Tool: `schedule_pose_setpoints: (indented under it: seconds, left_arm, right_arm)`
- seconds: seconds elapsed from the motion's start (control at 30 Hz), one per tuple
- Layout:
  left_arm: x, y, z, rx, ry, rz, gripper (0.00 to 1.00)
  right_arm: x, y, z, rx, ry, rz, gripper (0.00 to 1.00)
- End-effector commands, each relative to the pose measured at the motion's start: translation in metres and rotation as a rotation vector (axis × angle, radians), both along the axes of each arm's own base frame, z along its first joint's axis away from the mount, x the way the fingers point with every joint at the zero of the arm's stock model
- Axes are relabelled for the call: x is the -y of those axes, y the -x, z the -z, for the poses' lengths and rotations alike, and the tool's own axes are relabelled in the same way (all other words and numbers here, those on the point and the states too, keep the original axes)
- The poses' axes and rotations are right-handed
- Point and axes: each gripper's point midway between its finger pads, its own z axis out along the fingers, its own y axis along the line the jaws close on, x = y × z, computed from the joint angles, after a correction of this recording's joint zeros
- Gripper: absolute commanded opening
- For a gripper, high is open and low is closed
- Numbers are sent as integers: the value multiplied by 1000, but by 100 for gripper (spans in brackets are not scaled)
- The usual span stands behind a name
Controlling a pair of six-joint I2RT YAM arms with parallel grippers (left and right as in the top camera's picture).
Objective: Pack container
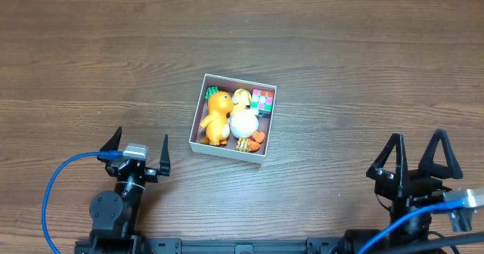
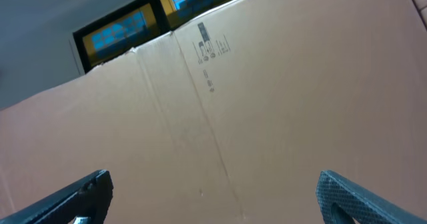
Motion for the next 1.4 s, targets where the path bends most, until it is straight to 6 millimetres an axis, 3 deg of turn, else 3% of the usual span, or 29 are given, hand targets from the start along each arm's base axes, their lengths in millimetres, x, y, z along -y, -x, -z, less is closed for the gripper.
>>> schedule_pose_setpoints:
  seconds: [0.0, 0.27, 0.53, 1.37]
  left_arm:
    - [-4, 0, 0, 8, -16, -19, 100]
    - [-4, 0, 0, 8, -16, -19, 100]
    - [-4, 0, 0, 8, -16, -19, 100]
    - [-4, 0, 0, 8, -16, -19, 100]
  right_arm:
    - [-2, -3, 7, 20, 0, -13, 100]
    - [-4, -26, 46, -56, 3, -16, 100]
    - [-4, -37, 69, -105, 5, -16, 100]
    - [-7, -45, 91, -45, 10, -30, 100]
